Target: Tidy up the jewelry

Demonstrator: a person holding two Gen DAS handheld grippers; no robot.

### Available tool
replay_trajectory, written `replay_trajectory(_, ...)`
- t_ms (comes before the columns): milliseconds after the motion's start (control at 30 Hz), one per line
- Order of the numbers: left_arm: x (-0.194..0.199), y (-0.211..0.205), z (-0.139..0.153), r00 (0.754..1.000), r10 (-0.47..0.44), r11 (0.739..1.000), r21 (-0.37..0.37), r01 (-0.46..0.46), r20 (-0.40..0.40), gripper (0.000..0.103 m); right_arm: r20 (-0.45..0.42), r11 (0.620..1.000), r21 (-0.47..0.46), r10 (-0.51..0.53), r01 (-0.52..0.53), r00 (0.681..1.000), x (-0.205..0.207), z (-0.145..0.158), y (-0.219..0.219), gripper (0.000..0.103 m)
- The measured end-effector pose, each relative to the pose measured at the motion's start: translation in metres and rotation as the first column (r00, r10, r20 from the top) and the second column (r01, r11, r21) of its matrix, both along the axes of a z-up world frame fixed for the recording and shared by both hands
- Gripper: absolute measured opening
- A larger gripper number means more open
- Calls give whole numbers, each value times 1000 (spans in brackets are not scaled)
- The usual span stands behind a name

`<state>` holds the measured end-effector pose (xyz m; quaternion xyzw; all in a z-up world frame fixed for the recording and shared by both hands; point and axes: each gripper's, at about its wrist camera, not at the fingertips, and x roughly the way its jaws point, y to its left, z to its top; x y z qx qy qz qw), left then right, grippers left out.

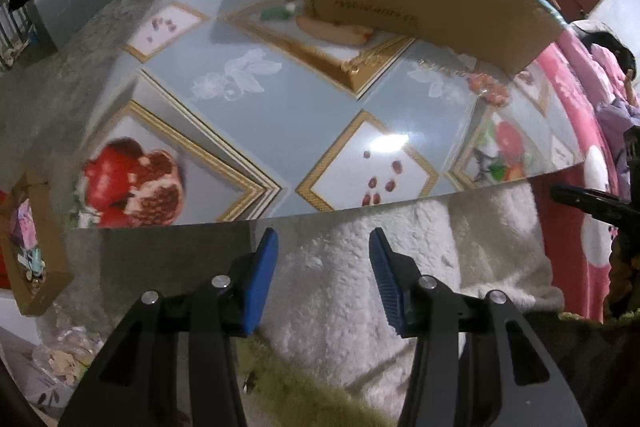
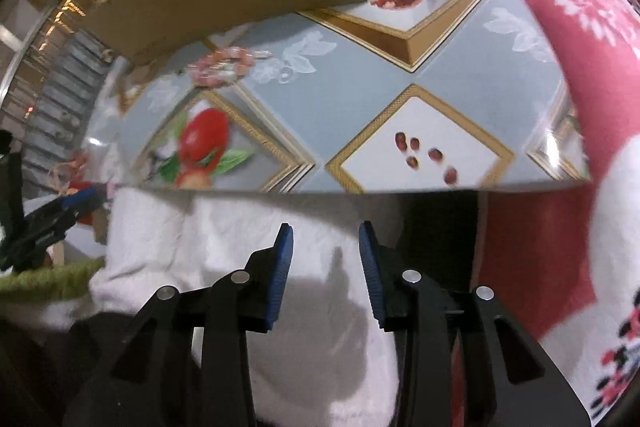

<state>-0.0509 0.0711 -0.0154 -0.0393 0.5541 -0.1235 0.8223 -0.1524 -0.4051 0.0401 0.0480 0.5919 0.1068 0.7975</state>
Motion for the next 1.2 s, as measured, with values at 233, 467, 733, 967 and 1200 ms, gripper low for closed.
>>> replay_trajectory(233, 15, -12, 39, 977, -66, 998, 3, 67, 203, 46, 181, 989, 97, 91, -110, 979, 13, 44, 36, 36)
replay_trajectory(467, 56, -48, 33, 943, -195, 978, 126, 166, 271, 43, 277, 965, 133, 184, -227, 943, 44, 39, 92, 36)
replay_trajectory(733, 87, -52, 12, 950, -230, 965, 179, 194, 213, 21, 249, 943, 194, 220, -272, 943, 62, 23, 115, 32)
replay_trajectory(967, 90, -53, 3, 952, -246, 958, 195, 210, 181, 17, 241, 937, 202, 233, -284, 942, 68, 23, 114, 31)
replay_trajectory(1200, 90, -58, 1, 941, -275, 948, 218, 232, 197, 13, 235, 938, 206, 231, -280, 944, 68, 25, 110, 31)
